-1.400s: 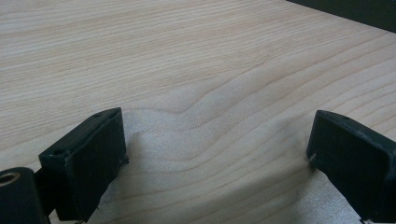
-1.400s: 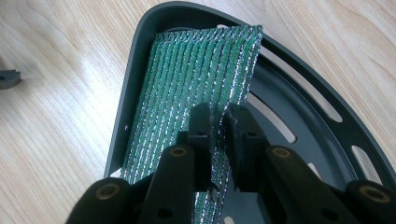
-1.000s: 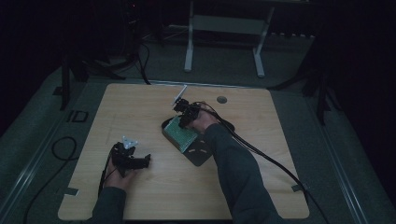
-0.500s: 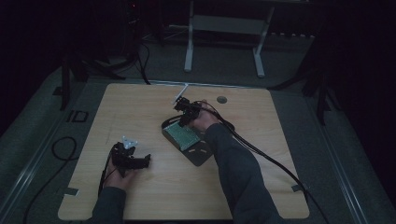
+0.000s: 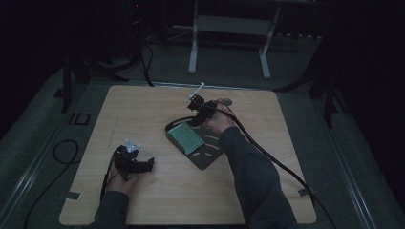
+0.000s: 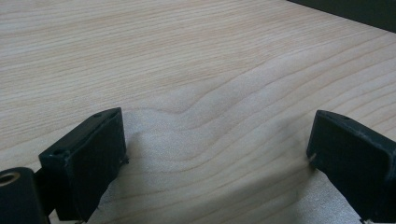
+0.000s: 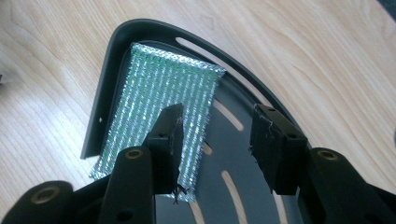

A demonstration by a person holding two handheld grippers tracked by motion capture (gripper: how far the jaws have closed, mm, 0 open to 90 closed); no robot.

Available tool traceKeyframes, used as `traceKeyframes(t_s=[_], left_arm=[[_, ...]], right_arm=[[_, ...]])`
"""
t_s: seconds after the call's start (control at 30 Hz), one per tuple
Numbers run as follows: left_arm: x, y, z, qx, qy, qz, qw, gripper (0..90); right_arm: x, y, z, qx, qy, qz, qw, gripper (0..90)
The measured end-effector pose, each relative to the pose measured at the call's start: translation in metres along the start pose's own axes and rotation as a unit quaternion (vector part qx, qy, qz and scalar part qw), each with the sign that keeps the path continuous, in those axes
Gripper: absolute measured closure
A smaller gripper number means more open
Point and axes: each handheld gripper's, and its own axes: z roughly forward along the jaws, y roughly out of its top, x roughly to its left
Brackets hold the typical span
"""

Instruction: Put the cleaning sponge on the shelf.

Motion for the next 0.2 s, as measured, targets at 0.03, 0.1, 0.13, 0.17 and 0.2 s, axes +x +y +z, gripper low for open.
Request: traceKeyframes(t_s=[0.03,0.1,0.13,0.17,0.2], left_arm=[[0.000,0.000,0.000,0.000,0.000,0.000,1.0000,4.8],[0.000,0.000,0.000,-0.001,0.000,-0.001,1.0000,4.8],[0.000,0.000,0.000,-0.001,0.000,-0.001,1.0000,4.8],[0.000,0.000,0.000,-0.001,0.000,-0.001,1.0000,4.8],[0.000,0.000,0.000,-0.001,0.000,-0.001,1.0000,4.8]], right_arm=[[-0.002,-0.002,-0.002,-0.001,-0.002,0.005,1.0000,53.4],[-0.006,-0.007,-0.006,-0.001,-0.011,0.008,0.9999,53.0],[-0.008,-0.010,-0.008,-0.005,-0.011,0.011,0.9999,52.3],[-0.010,-0.012,-0.010,-0.007,-0.013,0.013,0.9998,51.7],[-0.011,-0.015,-0.012,-0.008,-0.017,0.014,0.9997,50.7]])
